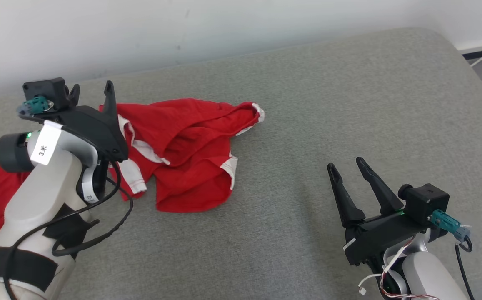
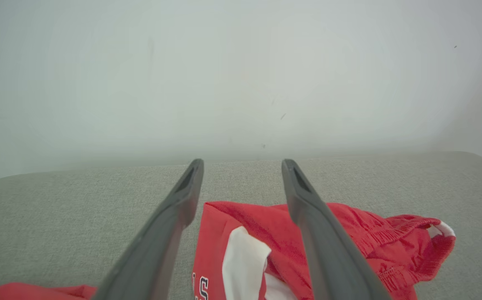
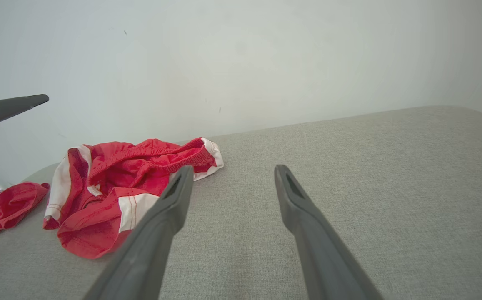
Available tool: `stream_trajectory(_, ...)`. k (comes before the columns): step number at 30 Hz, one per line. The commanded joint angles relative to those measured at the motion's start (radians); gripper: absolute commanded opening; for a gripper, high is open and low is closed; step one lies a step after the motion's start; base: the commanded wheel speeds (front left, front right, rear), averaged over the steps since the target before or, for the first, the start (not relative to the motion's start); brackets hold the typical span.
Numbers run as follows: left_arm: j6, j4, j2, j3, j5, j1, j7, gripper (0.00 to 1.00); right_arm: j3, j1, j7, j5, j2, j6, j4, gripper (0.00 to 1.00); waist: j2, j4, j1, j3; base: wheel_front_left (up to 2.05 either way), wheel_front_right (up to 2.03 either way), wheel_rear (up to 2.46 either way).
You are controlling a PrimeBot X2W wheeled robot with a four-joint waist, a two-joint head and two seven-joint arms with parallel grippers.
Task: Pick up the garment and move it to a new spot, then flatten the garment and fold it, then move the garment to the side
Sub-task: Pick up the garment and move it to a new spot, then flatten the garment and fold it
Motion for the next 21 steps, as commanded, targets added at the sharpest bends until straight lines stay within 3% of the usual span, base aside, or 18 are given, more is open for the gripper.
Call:
stream_trajectory(1,-0.002,0.006,-0.002,-0.007,0.012,-0.012,0.004,1.0,-0.004,-0.004,-0.001,-0.008,-0.004,0.003,-0.002,1.0,-0.0001,0.017,0.0,-0.001,0.0,0.0,0.0)
stream_trajectory(8,-0.102,-0.03,-0.09,-0.042,-0.061,0.032,0.123,1.0,-0.011,0.008,0.007,-0.013,-0.004,0.003,-0.006,1.0,-0.0001,0.052,0.0,-0.015,0.0,0.0,0.0)
stream_trajectory(12,-0.136,-0.069,-0.132,-0.102,-0.059,0.069,0.214,1.0,-0.01,0.008,0.008,-0.011,-0.004,0.003,-0.007,1.0,-0.0001,0.058,0.0,-0.02,0.0,0.0,0.0)
stream_trajectory(18,-0.147,-0.121,-0.158,-0.165,-0.065,0.121,0.295,1.0,-0.003,0.009,0.01,-0.005,-0.004,0.003,-0.01,1.0,-0.0001,0.043,0.0,-0.021,0.0,0.0,0.0)
stream_trajectory(21,-0.125,-0.143,-0.166,-0.193,-0.061,0.156,0.317,1.0,0.002,0.005,0.007,-0.001,-0.004,0.003,-0.009,1.0,-0.0001,0.019,0.0,-0.017,0.0,0.0,0.0)
